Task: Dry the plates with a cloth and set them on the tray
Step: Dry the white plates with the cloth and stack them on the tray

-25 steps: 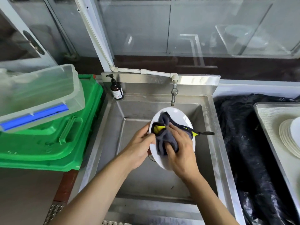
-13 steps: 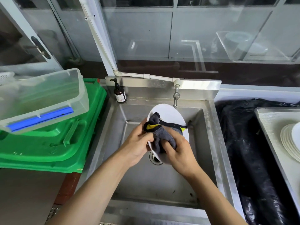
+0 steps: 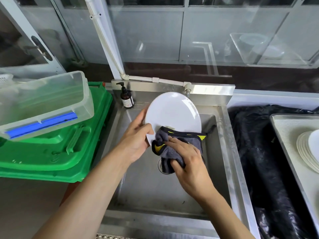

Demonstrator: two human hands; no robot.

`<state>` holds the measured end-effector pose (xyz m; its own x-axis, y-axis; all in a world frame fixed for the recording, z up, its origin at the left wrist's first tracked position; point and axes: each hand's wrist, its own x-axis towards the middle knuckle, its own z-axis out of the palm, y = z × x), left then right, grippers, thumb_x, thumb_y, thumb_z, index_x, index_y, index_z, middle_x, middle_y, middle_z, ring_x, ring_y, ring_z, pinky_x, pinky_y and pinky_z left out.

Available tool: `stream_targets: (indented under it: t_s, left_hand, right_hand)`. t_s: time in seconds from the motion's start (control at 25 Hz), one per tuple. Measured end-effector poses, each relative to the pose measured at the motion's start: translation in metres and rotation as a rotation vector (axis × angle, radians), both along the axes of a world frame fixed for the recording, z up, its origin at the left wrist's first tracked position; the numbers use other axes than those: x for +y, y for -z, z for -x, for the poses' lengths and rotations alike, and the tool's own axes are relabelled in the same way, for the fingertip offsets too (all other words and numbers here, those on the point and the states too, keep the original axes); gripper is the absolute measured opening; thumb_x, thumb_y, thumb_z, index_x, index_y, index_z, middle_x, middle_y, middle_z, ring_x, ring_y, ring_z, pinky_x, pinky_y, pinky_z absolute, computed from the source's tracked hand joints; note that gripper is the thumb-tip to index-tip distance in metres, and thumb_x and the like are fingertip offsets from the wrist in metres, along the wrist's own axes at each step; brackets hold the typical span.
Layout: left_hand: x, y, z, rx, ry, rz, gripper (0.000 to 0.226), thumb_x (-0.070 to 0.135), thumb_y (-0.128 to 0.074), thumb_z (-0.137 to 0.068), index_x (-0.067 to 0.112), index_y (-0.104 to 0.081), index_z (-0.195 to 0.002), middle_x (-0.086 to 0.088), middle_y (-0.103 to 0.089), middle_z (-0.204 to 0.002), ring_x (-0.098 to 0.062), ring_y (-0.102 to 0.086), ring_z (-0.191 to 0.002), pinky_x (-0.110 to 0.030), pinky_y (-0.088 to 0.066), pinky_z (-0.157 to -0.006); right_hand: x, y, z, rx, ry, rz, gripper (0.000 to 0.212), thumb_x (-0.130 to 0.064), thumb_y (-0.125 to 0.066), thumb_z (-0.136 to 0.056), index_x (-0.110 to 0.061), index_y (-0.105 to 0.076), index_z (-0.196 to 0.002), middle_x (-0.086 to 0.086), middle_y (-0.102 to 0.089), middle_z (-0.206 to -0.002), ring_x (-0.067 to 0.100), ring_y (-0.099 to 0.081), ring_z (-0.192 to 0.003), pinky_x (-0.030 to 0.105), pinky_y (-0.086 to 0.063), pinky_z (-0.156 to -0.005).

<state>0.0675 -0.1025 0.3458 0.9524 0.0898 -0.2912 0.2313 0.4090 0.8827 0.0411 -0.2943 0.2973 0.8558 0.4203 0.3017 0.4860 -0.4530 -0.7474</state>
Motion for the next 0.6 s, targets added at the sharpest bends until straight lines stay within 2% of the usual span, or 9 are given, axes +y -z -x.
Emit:
stream_targets:
  t_s: [0.08,0.2,0.32,0.48,0.6]
  left_hand:
    - [-0.001,-0.003,0.0,-0.018,0.044,0.015,0.085,-0.019,-0.033,-0.078,0.045,-0.064,-0.125,0.0,-0.073,-0.115,-0.028,-0.065,-0.107,-0.047,-0.054,-0.086]
    - [-0.001,-0.005,0.002,0.009,0.083,-0.008,0.085,-0.018,-0.034,-0.079,0.043,-0.061,-0.13,0.0,-0.07,-0.106,-0.026,-0.056,-0.103,-0.034,-0.051,-0.076]
    - [-0.004,-0.002,0.01,0.027,0.18,-0.001,0.078,-0.009,-0.045,-0.07,0.042,-0.065,-0.126,-0.004,-0.067,-0.107,-0.028,-0.053,-0.103,-0.032,-0.049,-0.073]
    - [-0.02,0.003,0.018,0.047,0.237,0.011,0.076,-0.004,-0.048,-0.062,0.038,-0.068,-0.122,-0.008,-0.063,-0.106,-0.027,-0.05,-0.098,-0.033,-0.045,-0.073]
    - [-0.028,0.003,0.015,0.03,0.212,0.02,0.077,-0.009,-0.044,-0.068,0.032,-0.063,-0.131,-0.015,-0.06,-0.114,-0.027,-0.05,-0.101,-0.039,-0.043,-0.083]
  right_hand:
    - [-0.005,0.004,0.002,-0.06,0.102,0.072,0.05,-0.027,-0.05,-0.087,-0.026,-0.064,-0.135,-0.015,-0.056,-0.145,0.006,-0.047,-0.139,0.039,-0.034,-0.116]
    - [-0.016,0.004,-0.017,-0.102,0.332,0.073,0.051,-0.023,-0.052,-0.087,-0.015,-0.064,-0.136,0.002,-0.059,-0.146,0.022,-0.05,-0.139,0.048,-0.036,-0.115]
    - [-0.027,-0.004,-0.042,-0.055,0.481,-0.018,0.057,-0.014,-0.052,-0.084,-0.009,-0.059,-0.141,0.009,-0.053,-0.151,0.028,-0.044,-0.145,0.049,-0.03,-0.121]
    - [-0.019,-0.027,-0.07,-0.031,0.459,-0.059,0.061,-0.011,-0.05,-0.086,-0.015,-0.053,-0.147,0.006,-0.05,-0.155,0.025,-0.042,-0.145,0.051,-0.03,-0.12]
    - [0.012,-0.042,-0.063,-0.054,0.28,-0.084,0.06,-0.016,-0.051,-0.087,-0.015,-0.052,-0.147,0.004,-0.048,-0.156,0.022,-0.039,-0.148,0.05,-0.029,-0.121]
